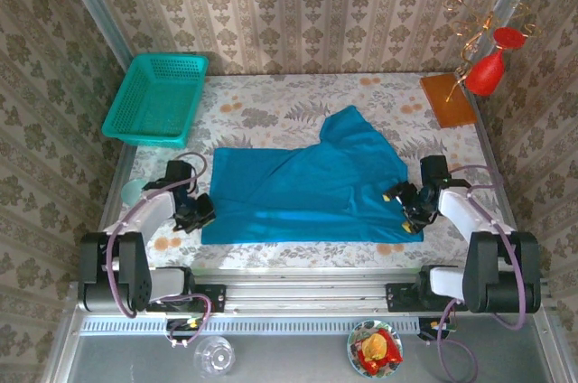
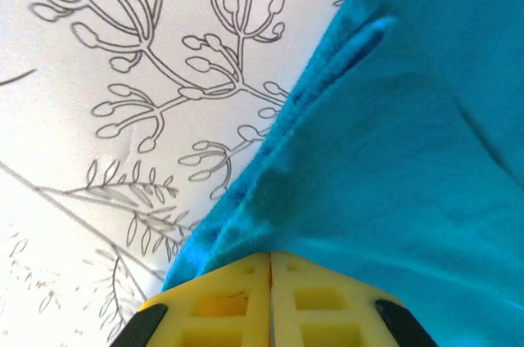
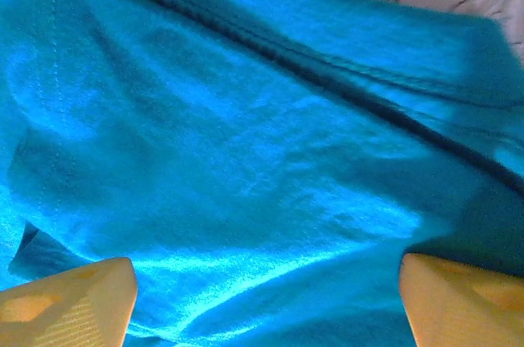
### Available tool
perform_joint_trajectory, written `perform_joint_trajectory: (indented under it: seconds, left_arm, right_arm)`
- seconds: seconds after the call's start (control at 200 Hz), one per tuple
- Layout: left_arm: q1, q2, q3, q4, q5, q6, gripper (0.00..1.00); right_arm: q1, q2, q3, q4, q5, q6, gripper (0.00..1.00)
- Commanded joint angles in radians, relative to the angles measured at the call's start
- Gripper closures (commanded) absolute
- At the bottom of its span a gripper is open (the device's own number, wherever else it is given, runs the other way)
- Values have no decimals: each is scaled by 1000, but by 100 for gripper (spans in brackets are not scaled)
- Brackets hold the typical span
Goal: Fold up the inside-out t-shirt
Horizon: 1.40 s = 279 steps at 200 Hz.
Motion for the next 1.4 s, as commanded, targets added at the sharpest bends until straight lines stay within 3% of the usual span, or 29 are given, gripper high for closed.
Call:
perform_joint_trajectory:
  seconds: [0.0, 0.205, 0.32, 0.66, 0.895, 1.39]
  left_arm:
    - [-2, -21, 123, -65, -30, 65, 88]
    - [-6, 183, 399, -67, -51, 266, 77]
    - [-25, 342, 560, -69, -81, 332, 73]
    - [-81, 766, 948, -152, -247, 440, 70]
    - [-86, 891, 1069, -208, -343, 472, 67]
    - [-81, 969, 1128, -267, -242, 478, 75]
  right_arm:
    - [-3, -57, 59, -86, 39, -27, 17]
    - [4, 4, 217, -7, -124, -283, 26]
    - [24, 99, 328, -21, -119, -397, 31]
    - [56, 293, 487, -35, -133, -450, 37]
    - [60, 307, 511, -56, -129, -459, 37]
    - [74, 417, 632, -62, -99, -504, 38]
